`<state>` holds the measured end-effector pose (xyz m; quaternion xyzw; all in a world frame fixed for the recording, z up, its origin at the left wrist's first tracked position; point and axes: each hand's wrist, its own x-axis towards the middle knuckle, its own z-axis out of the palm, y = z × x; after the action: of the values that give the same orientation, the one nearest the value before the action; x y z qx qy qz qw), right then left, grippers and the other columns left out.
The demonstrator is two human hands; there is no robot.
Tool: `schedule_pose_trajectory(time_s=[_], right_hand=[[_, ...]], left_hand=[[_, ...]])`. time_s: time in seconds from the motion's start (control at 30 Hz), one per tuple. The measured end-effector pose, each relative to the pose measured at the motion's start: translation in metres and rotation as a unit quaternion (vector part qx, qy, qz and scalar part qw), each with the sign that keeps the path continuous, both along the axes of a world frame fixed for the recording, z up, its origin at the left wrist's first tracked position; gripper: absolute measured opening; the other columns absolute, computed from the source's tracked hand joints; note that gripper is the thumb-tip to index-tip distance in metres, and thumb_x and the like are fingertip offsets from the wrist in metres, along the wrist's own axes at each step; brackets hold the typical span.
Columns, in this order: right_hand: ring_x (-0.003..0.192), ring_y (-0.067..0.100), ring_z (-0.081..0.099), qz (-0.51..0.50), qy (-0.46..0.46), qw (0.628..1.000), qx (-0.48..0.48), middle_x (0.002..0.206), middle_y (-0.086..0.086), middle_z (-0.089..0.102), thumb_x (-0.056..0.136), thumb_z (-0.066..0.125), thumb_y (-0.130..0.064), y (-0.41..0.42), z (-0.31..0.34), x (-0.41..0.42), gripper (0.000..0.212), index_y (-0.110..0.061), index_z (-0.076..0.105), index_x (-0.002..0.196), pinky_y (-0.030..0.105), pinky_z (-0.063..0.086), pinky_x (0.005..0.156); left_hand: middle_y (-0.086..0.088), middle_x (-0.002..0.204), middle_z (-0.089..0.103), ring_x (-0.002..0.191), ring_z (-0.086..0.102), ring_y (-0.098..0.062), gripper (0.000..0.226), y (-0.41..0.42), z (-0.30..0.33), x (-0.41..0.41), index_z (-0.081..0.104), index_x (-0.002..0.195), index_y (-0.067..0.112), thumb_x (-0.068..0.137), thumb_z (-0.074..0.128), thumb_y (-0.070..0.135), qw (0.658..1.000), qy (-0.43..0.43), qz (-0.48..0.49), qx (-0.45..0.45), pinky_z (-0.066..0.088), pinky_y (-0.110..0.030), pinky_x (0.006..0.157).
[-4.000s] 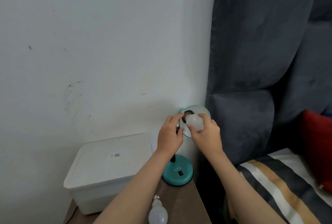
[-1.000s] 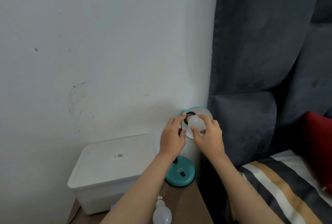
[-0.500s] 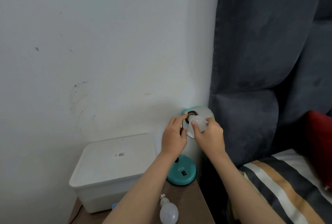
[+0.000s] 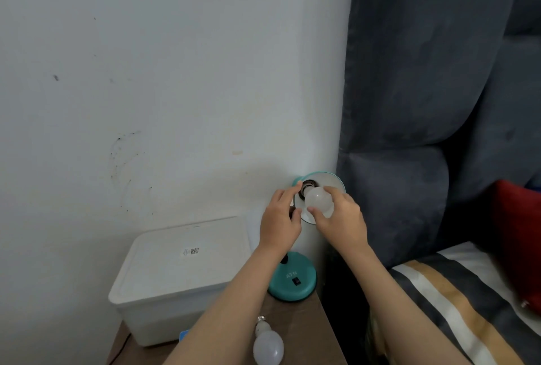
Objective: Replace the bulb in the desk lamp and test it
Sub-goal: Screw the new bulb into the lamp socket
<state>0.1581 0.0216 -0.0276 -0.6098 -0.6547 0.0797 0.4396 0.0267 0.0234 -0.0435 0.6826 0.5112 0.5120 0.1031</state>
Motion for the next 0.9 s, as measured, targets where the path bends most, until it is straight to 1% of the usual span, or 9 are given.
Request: schedule_pose_trajectory(time_s=[0.17, 0.27, 0.33, 0.4, 0.6, 0.73, 0.8, 0.9], right_hand=[[0.111, 0.035, 0.057, -0.002, 0.015, 1.000, -0.021, 0.125, 0.018, 0.057, 0.080, 0.067, -0.039, 0.0008, 0.0033, -0.0023, 0.061, -0.012, 0.046, 0.130, 0.040, 0.049, 0.082], [0.107, 0.033, 0.058, 0.012, -0.019, 1.000, -0.020, 0.124, 0.013, 0.055, 0.076, 0.072, -0.038, -0.0014, 0.0032, 0.0002, 0.066, -0.021, 0.043, 0.133, 0.039, 0.049, 0.078], [0.103, 0.033, 0.059, 0.015, -0.041, 0.999, -0.025, 0.121, 0.012, 0.057, 0.077, 0.070, -0.037, -0.0011, 0.0038, 0.0017, 0.062, -0.025, 0.044, 0.131, 0.038, 0.050, 0.075], [0.102, 0.035, 0.060, 0.012, -0.044, 0.999, -0.029, 0.121, 0.014, 0.058, 0.078, 0.068, -0.037, 0.0015, 0.0055, 0.0018, 0.059, -0.023, 0.044, 0.130, 0.038, 0.050, 0.075], [0.107, 0.036, 0.058, 0.010, -0.018, 0.999, -0.038, 0.123, 0.017, 0.058, 0.080, 0.065, -0.039, 0.0062, 0.0075, 0.0019, 0.061, -0.014, 0.042, 0.131, 0.039, 0.050, 0.078], [0.109, 0.034, 0.057, 0.019, -0.020, 0.999, -0.043, 0.128, 0.015, 0.053, 0.079, 0.067, -0.038, 0.0047, 0.0085, 0.0032, 0.065, -0.017, 0.039, 0.134, 0.038, 0.049, 0.078], [0.105, 0.034, 0.057, 0.021, -0.043, 0.998, -0.043, 0.128, 0.013, 0.050, 0.077, 0.070, -0.037, 0.0027, 0.0085, 0.0036, 0.069, -0.021, 0.037, 0.135, 0.037, 0.048, 0.076], [0.105, 0.034, 0.058, 0.025, -0.060, 0.997, -0.041, 0.129, 0.011, 0.051, 0.077, 0.070, -0.037, 0.0013, 0.0080, 0.0036, 0.063, -0.021, 0.041, 0.131, 0.039, 0.049, 0.077]], left_hand=[[0.004, 0.107, 0.054, 0.077, 0.064, -0.016, 0.055, 0.0020, 0.0016, -0.0010, 0.049, 0.128, 0.032, 0.083, 0.058, 0.003, 1.000, -0.003, -0.002, -0.002, 0.055, -0.036, 0.075], [0.004, 0.107, 0.054, 0.077, 0.064, -0.016, 0.055, 0.0008, 0.0008, -0.0010, 0.049, 0.128, 0.032, 0.082, 0.058, 0.002, 1.000, -0.005, -0.004, 0.000, 0.055, -0.035, 0.074], [0.004, 0.108, 0.054, 0.077, 0.064, -0.016, 0.055, -0.0005, 0.0009, -0.0010, 0.049, 0.128, 0.031, 0.083, 0.057, 0.002, 1.000, -0.005, -0.004, 0.000, 0.055, -0.035, 0.076], [0.004, 0.109, 0.054, 0.077, 0.064, -0.017, 0.054, -0.0011, 0.0017, -0.0013, 0.049, 0.128, 0.031, 0.083, 0.057, 0.003, 1.000, -0.005, -0.004, -0.002, 0.055, -0.035, 0.076], [0.005, 0.108, 0.055, 0.075, 0.063, -0.017, 0.055, -0.0012, 0.0034, -0.0008, 0.049, 0.128, 0.032, 0.082, 0.056, 0.002, 1.000, 0.001, -0.004, -0.004, 0.055, -0.035, 0.075], [0.004, 0.108, 0.055, 0.076, 0.063, -0.017, 0.055, -0.0020, 0.0029, -0.0006, 0.050, 0.128, 0.031, 0.082, 0.056, 0.001, 1.000, 0.000, -0.002, -0.004, 0.055, -0.035, 0.076], [0.004, 0.108, 0.055, 0.077, 0.064, -0.017, 0.055, -0.0032, 0.0034, -0.0018, 0.050, 0.128, 0.031, 0.082, 0.056, 0.002, 1.000, 0.000, -0.002, -0.006, 0.055, -0.034, 0.075], [0.005, 0.109, 0.054, 0.078, 0.064, -0.015, 0.054, -0.0056, 0.0058, -0.0034, 0.050, 0.128, 0.031, 0.082, 0.056, 0.002, 1.000, 0.004, 0.000, -0.007, 0.054, -0.033, 0.075]])
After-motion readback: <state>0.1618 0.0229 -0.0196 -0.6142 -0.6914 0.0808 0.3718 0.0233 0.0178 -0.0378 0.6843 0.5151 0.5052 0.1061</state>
